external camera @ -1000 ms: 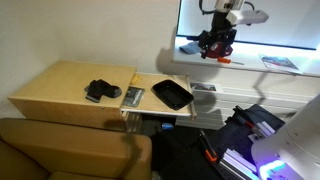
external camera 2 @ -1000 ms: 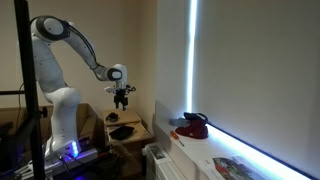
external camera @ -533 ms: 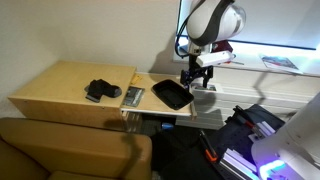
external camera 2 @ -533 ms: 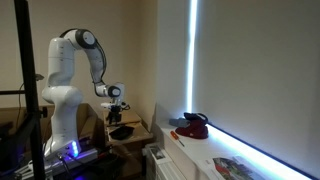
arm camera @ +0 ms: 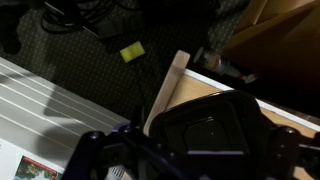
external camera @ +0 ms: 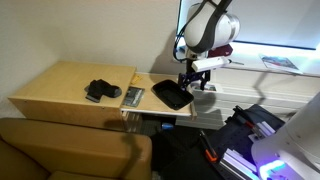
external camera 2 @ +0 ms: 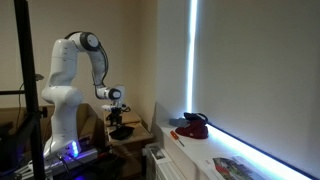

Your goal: Place the black lunchbox on top of the nightstand

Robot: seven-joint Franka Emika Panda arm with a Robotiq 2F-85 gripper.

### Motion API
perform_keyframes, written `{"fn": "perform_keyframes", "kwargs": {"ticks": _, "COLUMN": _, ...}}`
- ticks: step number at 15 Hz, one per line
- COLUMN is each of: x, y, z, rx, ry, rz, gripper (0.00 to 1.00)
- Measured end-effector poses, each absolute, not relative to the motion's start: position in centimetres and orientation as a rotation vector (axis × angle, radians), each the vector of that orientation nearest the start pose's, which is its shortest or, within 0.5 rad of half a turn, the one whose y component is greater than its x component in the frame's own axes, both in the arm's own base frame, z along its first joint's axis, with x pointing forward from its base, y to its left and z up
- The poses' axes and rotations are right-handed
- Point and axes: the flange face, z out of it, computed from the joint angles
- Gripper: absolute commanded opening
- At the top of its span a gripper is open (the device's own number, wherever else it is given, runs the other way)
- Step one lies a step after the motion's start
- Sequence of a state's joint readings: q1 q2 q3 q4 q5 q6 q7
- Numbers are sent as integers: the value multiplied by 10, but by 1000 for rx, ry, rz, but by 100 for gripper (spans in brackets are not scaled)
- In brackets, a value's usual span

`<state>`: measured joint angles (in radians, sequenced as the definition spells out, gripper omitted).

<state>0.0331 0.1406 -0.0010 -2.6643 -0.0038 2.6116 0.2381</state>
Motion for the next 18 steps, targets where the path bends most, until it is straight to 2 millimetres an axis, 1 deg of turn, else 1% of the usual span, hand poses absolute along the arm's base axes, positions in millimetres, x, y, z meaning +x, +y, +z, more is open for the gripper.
{"fn": "perform_keyframes", "kwargs": {"ticks": 3, "x": 400, "y": 8, "z": 152, "rx": -3121, "ry": 470, "rz": 198, "gripper": 100}}
{"fn": "perform_keyframes", "kwargs": {"ticks": 6, "x": 400, "y": -4, "z": 128, "rx": -3106, "ry": 631, "rz": 117, "gripper": 100}}
{"fn": "perform_keyframes", "kwargs": {"ticks": 10, "x": 393, "y": -21, "z": 102, "rx": -3094, "ry": 818, "rz": 98, "gripper": 100}}
{"fn": "perform_keyframes", "kwargs": {"ticks": 11, "x": 391, "y": -22, "z": 98, "rx": -3096, "ry": 824, "rz": 111, "gripper": 100}}
{"fn": "perform_keyframes", "kwargs": {"ticks": 12, "x": 391, "y": -21, "z": 97, "rx": -3097, "ry": 822, "rz": 112, "gripper": 75}}
{"fn": "perform_keyframes", "kwargs": {"ticks": 13, "x": 392, "y": -20, "z": 98, "rx": -3097, "ry": 819, "rz": 109, "gripper": 74}}
{"fn": "perform_keyframes", "kwargs": {"ticks": 15, "x": 392, "y": -20, "z": 97, "rx": -3095, "ry": 823, "rz": 110, "gripper": 60}}
{"fn": "perform_keyframes", "kwargs": {"ticks": 16, "x": 392, "y": -20, "z": 97, "rx": -3092, "ry": 828, "rz": 110, "gripper": 52}}
{"fn": "perform_keyframes", "kwargs": {"ticks": 17, "x": 392, "y": -20, "z": 97, "rx": -3089, "ry": 831, "rz": 111, "gripper": 46}}
{"fn": "perform_keyframes", "kwargs": {"ticks": 18, "x": 392, "y": -19, "z": 97, "rx": -3087, "ry": 833, "rz": 112, "gripper": 38}}
